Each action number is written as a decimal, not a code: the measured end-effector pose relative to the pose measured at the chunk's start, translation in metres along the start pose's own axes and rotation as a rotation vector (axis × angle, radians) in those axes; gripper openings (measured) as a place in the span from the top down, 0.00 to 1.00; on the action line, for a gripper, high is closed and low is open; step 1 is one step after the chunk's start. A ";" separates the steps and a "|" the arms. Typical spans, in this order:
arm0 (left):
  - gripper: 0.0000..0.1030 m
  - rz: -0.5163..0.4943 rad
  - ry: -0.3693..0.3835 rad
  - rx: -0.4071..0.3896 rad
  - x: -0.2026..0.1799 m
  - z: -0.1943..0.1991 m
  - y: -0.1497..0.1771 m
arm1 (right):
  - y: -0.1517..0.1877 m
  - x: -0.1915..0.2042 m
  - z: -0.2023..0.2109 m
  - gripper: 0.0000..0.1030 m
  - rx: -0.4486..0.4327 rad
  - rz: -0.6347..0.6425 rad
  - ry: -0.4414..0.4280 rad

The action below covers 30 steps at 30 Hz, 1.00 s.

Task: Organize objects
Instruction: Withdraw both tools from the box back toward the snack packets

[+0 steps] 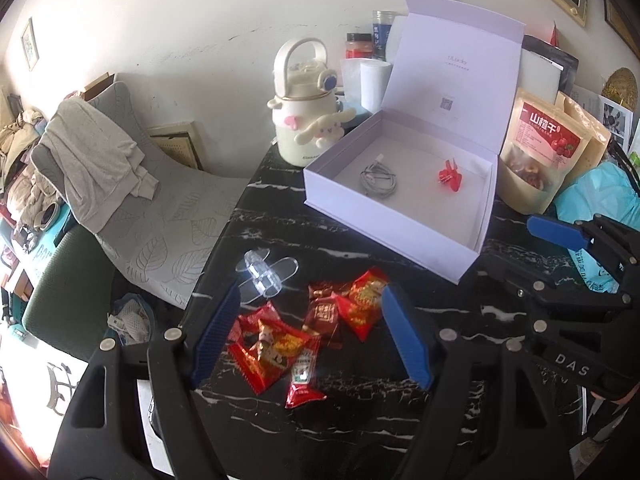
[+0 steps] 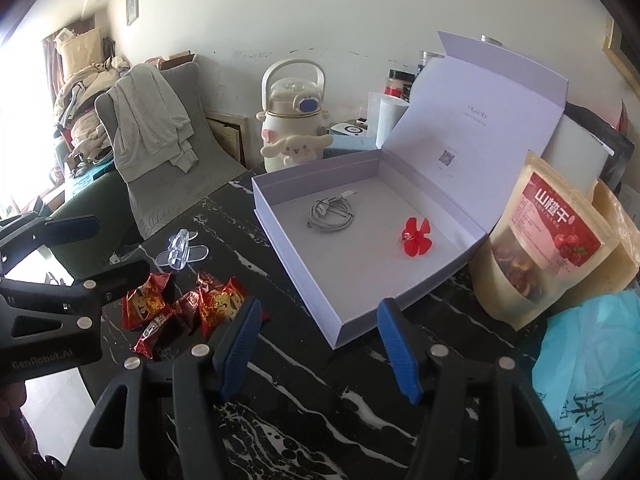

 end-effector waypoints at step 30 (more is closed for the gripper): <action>0.30 0.132 0.020 0.105 0.046 -0.028 0.076 | 0.048 0.047 -0.043 0.40 0.131 0.042 -0.141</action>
Point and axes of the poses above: each gripper's, at about its wrist camera, not at the fingertips, and z roughly against the way its jaws point, x to its left, y to its underside, the point moved 5 cm from there along -z, roughly the way its jaws point, and after that the axes turned 10 degrees about -z, right-handed, at the moved point
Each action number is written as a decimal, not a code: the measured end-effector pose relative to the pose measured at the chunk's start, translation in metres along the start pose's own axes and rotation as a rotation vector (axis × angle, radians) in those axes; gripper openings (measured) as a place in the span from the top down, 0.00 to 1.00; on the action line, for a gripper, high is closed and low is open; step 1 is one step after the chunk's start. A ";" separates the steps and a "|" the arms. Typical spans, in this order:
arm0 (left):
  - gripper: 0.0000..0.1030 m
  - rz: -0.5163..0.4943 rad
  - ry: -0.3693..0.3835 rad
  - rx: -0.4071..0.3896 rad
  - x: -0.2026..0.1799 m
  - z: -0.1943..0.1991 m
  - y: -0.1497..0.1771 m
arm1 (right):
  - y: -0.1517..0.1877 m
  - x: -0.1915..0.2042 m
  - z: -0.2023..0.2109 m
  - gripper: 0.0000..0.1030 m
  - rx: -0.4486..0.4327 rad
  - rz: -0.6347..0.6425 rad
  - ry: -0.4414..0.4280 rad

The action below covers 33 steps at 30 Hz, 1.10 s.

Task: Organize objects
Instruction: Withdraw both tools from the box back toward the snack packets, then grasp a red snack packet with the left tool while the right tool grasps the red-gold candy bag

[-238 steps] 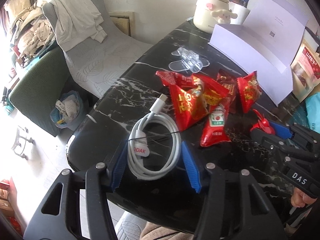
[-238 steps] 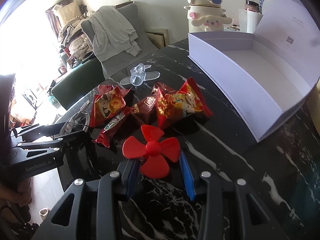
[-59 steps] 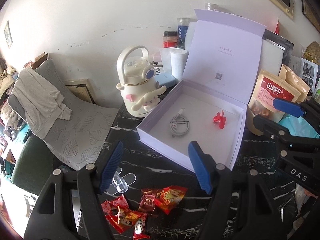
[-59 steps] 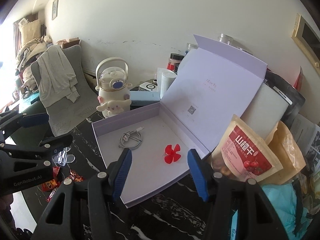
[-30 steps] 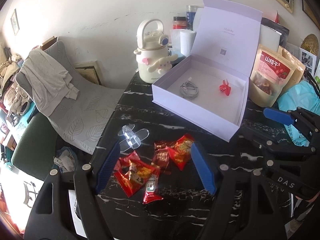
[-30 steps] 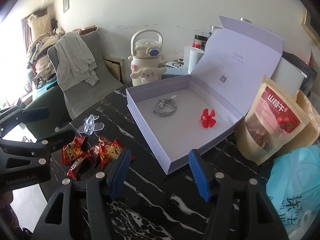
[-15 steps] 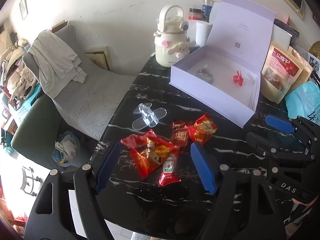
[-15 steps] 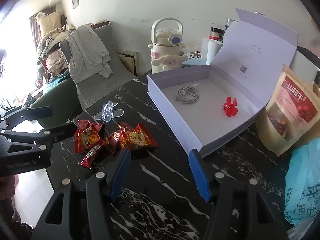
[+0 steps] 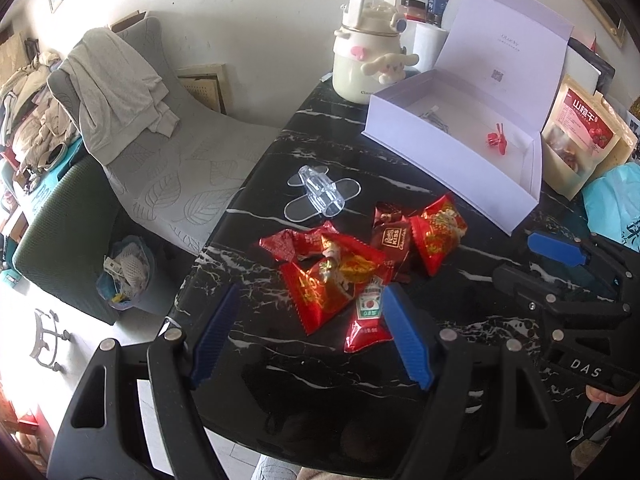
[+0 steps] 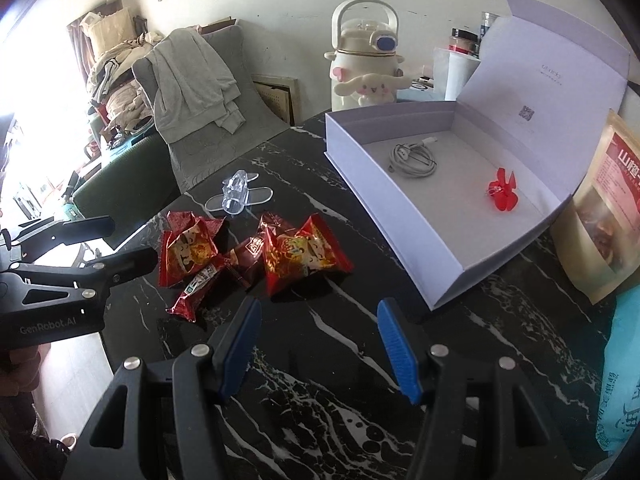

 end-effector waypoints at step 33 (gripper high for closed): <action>0.26 0.018 0.066 0.115 0.011 -0.074 -0.003 | -0.030 0.003 -0.080 0.23 0.073 0.031 -0.070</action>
Point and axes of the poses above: each gripper's, at about its wrist camera, not at the fingertips, and z roughly against the way its jaws point, x to its left, y to its underside, the point moved 5 cm from there along -z, roughly the way its jaws point, and after that the axes turned 10 degrees about -z, right-handed, at the moved point
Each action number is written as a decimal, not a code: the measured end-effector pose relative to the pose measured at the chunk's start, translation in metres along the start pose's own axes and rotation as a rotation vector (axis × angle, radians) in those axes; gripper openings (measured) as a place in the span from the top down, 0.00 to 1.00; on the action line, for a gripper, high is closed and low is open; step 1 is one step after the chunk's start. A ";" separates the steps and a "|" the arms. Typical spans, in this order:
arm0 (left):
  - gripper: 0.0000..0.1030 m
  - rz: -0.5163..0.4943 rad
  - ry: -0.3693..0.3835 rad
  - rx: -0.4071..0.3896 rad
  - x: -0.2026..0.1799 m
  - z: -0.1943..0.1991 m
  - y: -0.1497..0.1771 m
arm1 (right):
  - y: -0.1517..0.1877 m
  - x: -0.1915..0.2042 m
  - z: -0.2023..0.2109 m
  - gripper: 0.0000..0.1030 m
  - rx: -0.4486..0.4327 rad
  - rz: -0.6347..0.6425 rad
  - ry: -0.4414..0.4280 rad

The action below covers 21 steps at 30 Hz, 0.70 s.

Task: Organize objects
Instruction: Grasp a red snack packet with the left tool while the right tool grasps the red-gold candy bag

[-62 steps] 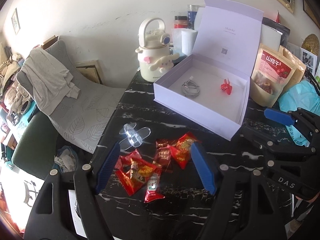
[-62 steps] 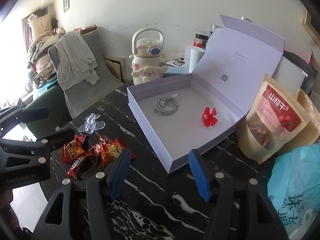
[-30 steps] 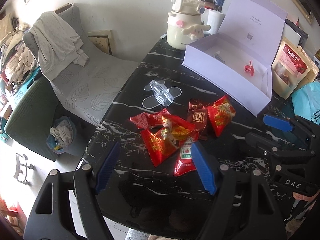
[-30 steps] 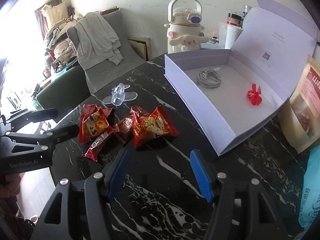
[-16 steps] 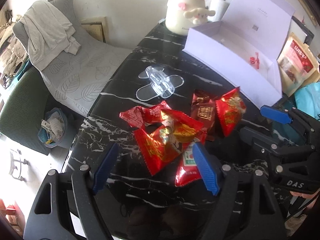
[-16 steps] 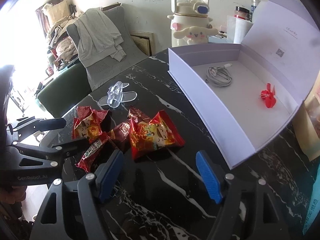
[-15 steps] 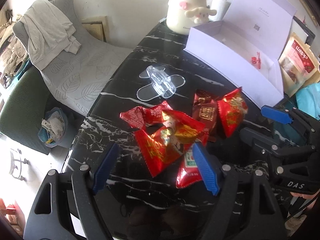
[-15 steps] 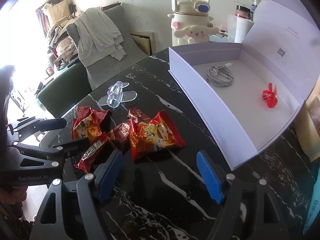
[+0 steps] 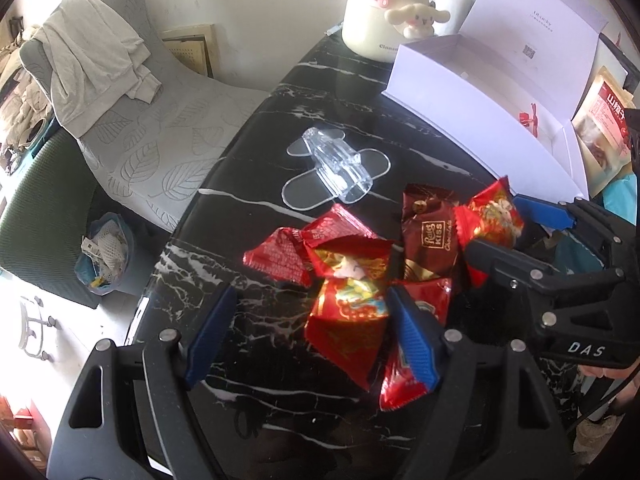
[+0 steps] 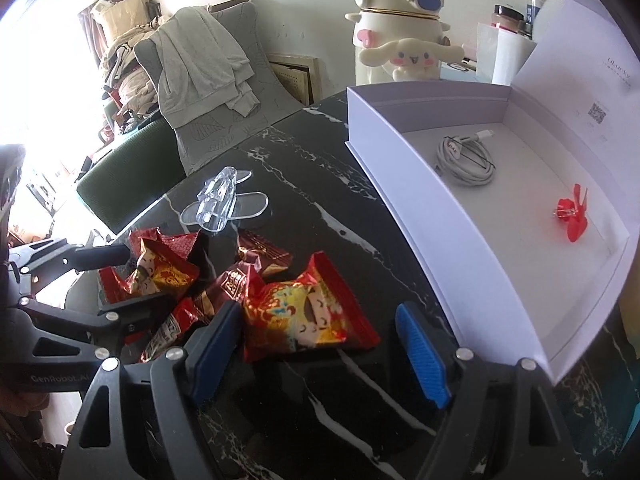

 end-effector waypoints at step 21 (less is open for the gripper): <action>0.61 -0.113 -0.040 -0.067 -0.025 0.011 0.009 | 0.020 0.001 0.015 0.39 -0.039 0.035 0.010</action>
Point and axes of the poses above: each gripper's, at about its wrist camera, not at the fingertips, and z roughly against the way its jaws point, x to its left, y to its underside, the point moved 5 cm from there along -z, roughly the way its jaws point, and after that the axes turned 10 degrees about -z, right-handed, at the moved point
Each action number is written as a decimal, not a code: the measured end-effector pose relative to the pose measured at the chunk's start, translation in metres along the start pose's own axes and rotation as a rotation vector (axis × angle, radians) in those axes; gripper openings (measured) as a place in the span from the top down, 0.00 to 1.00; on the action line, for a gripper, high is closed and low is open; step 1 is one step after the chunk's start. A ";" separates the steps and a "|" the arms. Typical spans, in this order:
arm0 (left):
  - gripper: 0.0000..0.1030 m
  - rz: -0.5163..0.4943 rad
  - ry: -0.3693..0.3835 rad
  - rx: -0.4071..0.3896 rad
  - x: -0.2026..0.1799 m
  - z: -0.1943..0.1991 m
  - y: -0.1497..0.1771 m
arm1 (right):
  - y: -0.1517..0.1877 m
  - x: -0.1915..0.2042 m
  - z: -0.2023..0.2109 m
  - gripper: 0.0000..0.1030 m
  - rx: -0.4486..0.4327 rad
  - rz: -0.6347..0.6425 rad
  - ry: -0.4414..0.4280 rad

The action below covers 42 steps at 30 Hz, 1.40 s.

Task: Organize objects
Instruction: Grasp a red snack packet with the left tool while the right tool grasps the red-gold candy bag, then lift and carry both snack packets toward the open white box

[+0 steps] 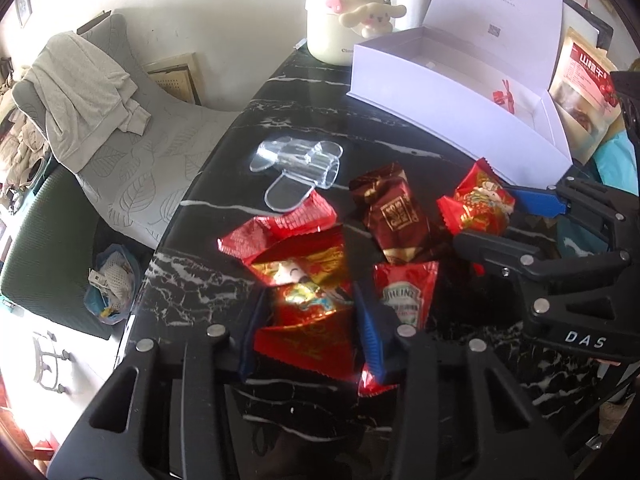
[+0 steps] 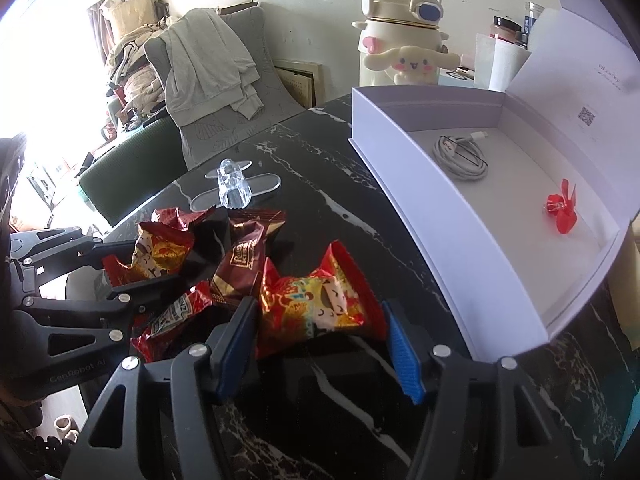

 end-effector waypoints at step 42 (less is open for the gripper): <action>0.45 0.064 0.003 0.003 -0.005 0.016 0.030 | 0.056 0.012 0.027 0.30 0.022 0.043 0.044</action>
Point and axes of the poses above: each gripper's, at about its wrist camera, not at the fingertips, and z roughly against the way its jaws point, x to its left, y to its underside, the point moved 5 cm from there along -z, roughly the way its jaws point, and after that the axes turned 10 degrees about -z, right-handed, at the moved point
